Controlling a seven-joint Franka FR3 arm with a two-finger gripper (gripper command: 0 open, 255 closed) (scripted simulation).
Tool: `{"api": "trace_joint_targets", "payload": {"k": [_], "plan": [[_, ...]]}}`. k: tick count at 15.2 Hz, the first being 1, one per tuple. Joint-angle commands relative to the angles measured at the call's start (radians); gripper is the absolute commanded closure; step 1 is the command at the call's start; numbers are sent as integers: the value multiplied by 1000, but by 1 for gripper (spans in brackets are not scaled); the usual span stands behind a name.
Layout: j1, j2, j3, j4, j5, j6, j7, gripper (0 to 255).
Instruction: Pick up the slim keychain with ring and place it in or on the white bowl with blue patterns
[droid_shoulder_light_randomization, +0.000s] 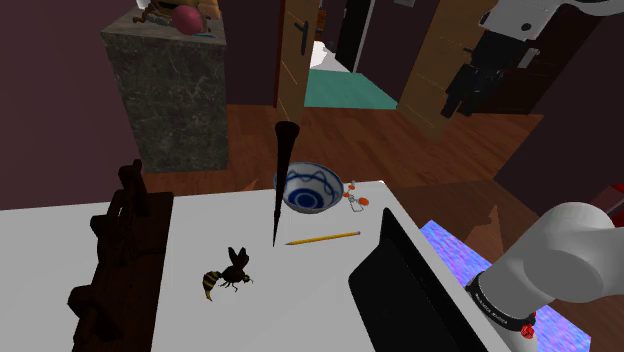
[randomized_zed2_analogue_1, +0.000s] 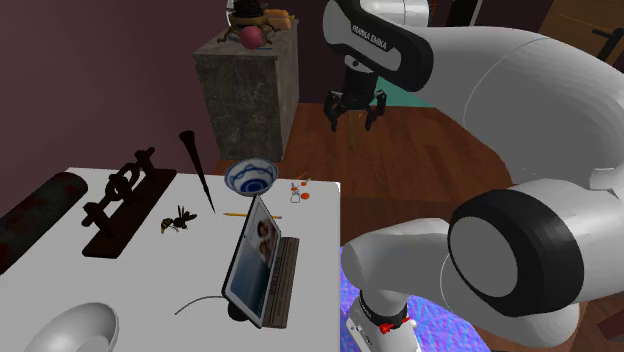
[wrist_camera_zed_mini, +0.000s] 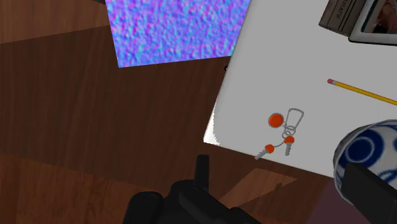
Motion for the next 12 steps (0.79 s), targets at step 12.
{"api": "trace_joint_targets", "payload": {"k": [12], "plan": [[52,215,139,-141,34,311,97,0]]}}
